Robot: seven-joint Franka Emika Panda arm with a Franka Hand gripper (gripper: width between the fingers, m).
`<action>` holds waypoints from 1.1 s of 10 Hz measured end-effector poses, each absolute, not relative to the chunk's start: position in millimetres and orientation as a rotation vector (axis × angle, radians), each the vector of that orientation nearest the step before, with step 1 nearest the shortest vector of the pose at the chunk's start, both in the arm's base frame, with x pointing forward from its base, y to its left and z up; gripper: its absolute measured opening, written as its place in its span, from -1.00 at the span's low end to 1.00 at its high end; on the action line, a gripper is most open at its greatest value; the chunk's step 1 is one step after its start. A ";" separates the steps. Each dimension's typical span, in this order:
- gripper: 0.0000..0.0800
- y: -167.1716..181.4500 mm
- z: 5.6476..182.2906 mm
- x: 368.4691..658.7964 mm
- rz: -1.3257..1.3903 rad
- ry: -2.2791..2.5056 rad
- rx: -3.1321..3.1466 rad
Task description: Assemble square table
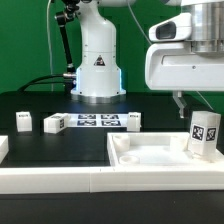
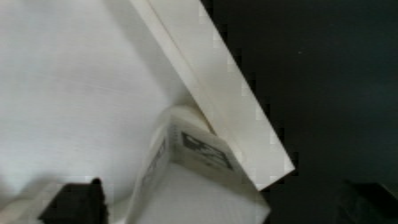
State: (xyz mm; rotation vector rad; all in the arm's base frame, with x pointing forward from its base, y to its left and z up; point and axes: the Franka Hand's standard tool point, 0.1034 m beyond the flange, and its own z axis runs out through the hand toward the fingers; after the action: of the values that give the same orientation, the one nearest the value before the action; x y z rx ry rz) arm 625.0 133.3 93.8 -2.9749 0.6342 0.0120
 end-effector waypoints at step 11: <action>0.62 119.4 91.9 630.2 -0.087 -0.832 -2.987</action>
Offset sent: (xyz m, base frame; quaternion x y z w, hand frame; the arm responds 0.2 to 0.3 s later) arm 0.0000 0.0000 0.0000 0.0000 0.0000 -0.1938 0.9810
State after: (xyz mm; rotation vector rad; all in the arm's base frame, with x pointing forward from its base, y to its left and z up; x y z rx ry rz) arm 630.2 119.4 91.9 -2.9868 -0.8316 -0.0869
